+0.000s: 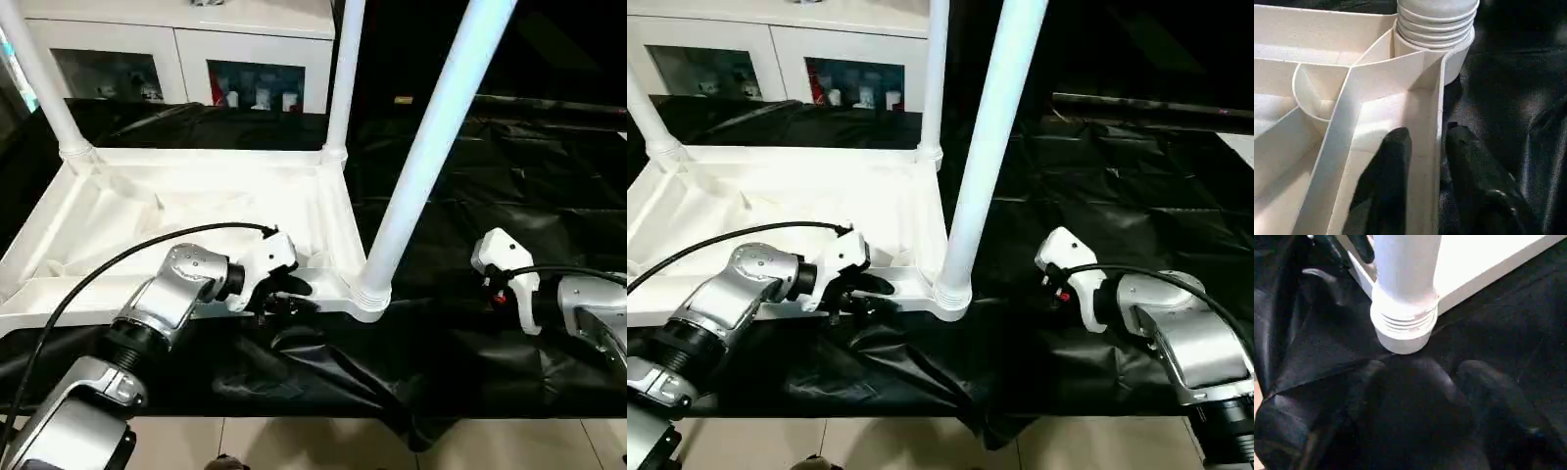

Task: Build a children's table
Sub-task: Rotate table base, then rotate leg to tighten

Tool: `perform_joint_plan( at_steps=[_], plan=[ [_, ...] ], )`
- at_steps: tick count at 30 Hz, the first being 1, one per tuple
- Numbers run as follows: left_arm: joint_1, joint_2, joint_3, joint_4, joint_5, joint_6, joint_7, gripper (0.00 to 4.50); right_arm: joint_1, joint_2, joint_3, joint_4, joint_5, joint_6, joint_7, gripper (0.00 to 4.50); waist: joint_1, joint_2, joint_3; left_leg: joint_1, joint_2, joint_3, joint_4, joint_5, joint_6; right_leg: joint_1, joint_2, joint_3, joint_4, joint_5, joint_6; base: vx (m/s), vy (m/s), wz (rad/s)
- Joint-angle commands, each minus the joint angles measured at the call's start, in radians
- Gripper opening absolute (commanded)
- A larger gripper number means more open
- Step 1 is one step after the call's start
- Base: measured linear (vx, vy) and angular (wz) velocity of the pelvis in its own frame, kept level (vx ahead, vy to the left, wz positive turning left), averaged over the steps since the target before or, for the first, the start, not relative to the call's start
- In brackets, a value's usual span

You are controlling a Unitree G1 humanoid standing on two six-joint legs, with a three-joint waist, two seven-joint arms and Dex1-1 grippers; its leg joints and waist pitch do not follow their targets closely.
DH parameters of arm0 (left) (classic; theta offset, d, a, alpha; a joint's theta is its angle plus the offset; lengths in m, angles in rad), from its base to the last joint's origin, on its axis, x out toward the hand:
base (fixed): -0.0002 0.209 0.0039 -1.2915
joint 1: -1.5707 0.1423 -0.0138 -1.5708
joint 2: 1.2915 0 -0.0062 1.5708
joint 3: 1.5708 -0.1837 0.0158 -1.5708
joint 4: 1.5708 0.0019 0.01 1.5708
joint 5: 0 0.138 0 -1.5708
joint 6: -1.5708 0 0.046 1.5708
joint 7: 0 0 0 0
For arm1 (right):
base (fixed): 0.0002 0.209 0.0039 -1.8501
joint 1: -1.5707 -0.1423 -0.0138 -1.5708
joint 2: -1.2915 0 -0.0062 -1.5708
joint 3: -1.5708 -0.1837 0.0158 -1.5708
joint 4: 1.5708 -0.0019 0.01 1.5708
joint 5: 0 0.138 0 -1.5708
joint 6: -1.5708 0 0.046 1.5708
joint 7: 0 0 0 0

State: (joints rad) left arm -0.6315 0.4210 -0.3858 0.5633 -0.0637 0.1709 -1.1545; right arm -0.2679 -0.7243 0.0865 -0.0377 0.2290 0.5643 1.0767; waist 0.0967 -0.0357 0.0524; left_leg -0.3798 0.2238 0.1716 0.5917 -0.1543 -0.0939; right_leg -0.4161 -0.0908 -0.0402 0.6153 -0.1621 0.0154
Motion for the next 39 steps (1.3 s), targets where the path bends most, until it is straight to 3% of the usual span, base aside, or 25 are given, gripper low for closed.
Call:
perform_joint_plan(
  at_steps=[1,5,8,15,18,20,21,25,27,33,37,38,39],
  plan=[
    [-0.016,0.009,0.000,0.033,0.029,-0.002,0.003,1.14,0.003,-0.023,0.003,-0.019,0.008,0.010,0.001,2.49,0.005,0.004,-0.065,0.019,-0.003,0.007,-0.073,-0.346,-0.005,0.046,-0.030,0.020,-0.083,-0.329,-0.171,0.000,0.000,0.00],
    [-0.022,0.015,-0.010,0.055,0.044,-0.015,0.000,0.91,0.007,-0.024,0.005,-0.025,0.008,0.012,0.000,2.30,0.004,0.005,-0.062,0.020,-0.004,0.005,-0.074,-0.373,-0.010,0.044,-0.031,0.018,-0.089,-0.379,-0.156,0.000,0.000,0.00],
    [-0.026,0.019,-0.017,0.077,0.062,-0.028,-0.007,0.50,0.009,-0.022,0.006,-0.027,0.006,0.014,-0.003,1.88,0.000,0.003,-0.057,0.024,-0.006,0.001,-0.076,-0.421,-0.016,0.041,-0.033,0.014,-0.101,-0.490,-0.121,0.000,0.000,0.00],
    [-0.018,0.028,-0.025,0.089,0.084,-0.019,-0.004,0.02,0.002,0.011,0.007,-0.018,0.011,0.005,-0.025,1.81,-0.008,0.006,-0.056,0.026,-0.008,-0.005,-0.079,-0.452,-0.019,0.038,-0.032,0.007,-0.112,-0.554,-0.093,0.000,0.000,0.00],
    [0.005,-0.010,0.007,0.041,0.048,0.048,0.020,0.00,-0.016,0.098,-0.003,-0.008,0.043,0.012,-0.074,2.15,-0.016,0.008,-0.058,0.022,-0.009,-0.008,-0.080,-0.457,-0.020,0.039,-0.032,0.004,-0.109,-0.543,-0.098,0.000,0.000,0.00],
    [0.011,-0.027,0.019,0.028,0.037,0.066,0.038,0.00,-0.020,0.118,0.002,-0.001,0.041,0.004,-0.087,2.41,-0.018,0.007,-0.060,0.029,-0.007,-0.005,-0.078,-0.451,-0.021,0.033,-0.030,0.008,-0.106,-0.501,-0.122,0.000,0.000,0.00],
    [0.016,-0.057,0.038,0.012,0.022,0.090,0.073,0.00,-0.026,0.145,0.015,0.018,0.027,-0.022,-0.107,2.41,-0.017,0.001,-0.061,0.028,-0.006,-0.002,-0.078,-0.441,-0.016,0.035,-0.028,0.010,-0.101,-0.476,-0.131,0.000,0.000,0.00],
    [0.019,-0.095,0.056,-0.008,0.005,0.139,0.118,0.00,-0.045,0.200,0.023,0.067,0.014,-0.060,-0.152,2.78,-0.016,0.003,-0.064,0.024,-0.008,0.003,-0.077,-0.396,-0.008,0.036,-0.029,0.014,-0.097,-0.431,-0.149,0.000,0.000,0.00],
    [0.023,-0.099,0.052,-0.016,0.007,0.137,0.118,0.00,-0.059,0.221,0.025,0.099,-0.003,-0.081,-0.179,2.86,-0.014,-0.002,-0.065,0.021,-0.009,0.004,-0.077,-0.377,-0.005,0.040,-0.030,0.015,-0.098,-0.421,-0.145,0.000,0.000,0.00],
    [0.043,-0.084,0.039,-0.042,0.046,0.124,0.118,0.00,-0.092,0.243,0.047,0.171,-0.063,-0.133,-0.233,3.35,-0.008,-0.001,-0.068,0.016,-0.010,0.009,-0.078,-0.303,0.007,0.046,-0.028,0.019,-0.091,-0.352,-0.141,0.000,0.000,0.00],
    [0.049,-0.077,0.042,-0.059,0.049,0.137,0.124,0.00,-0.088,0.234,0.063,0.171,-0.069,-0.140,-0.220,3.63,-0.006,-0.001,-0.066,0.016,-0.008,0.008,-0.080,-0.315,0.007,0.045,-0.029,0.018,-0.091,-0.371,-0.138,0.000,0.000,0.00],
    [0.052,-0.073,0.042,-0.067,0.049,0.140,0.125,0.00,-0.087,0.237,0.064,0.177,-0.073,-0.149,-0.222,3.68,-0.010,-0.009,-0.064,0.015,-0.009,0.009,-0.081,-0.324,0.008,0.044,-0.027,0.017,-0.094,-0.393,-0.130,0.000,0.000,0.00],
    [0.053,-0.073,0.043,-0.069,0.048,0.139,0.125,0.00,-0.088,0.240,0.064,0.184,-0.074,-0.153,-0.223,3.68,-0.009,-0.005,-0.064,0.016,-0.009,0.008,-0.081,-0.329,0.006,0.043,-0.029,0.017,-0.095,-0.415,-0.123,0.000,0.000,0.00]
  ],
)
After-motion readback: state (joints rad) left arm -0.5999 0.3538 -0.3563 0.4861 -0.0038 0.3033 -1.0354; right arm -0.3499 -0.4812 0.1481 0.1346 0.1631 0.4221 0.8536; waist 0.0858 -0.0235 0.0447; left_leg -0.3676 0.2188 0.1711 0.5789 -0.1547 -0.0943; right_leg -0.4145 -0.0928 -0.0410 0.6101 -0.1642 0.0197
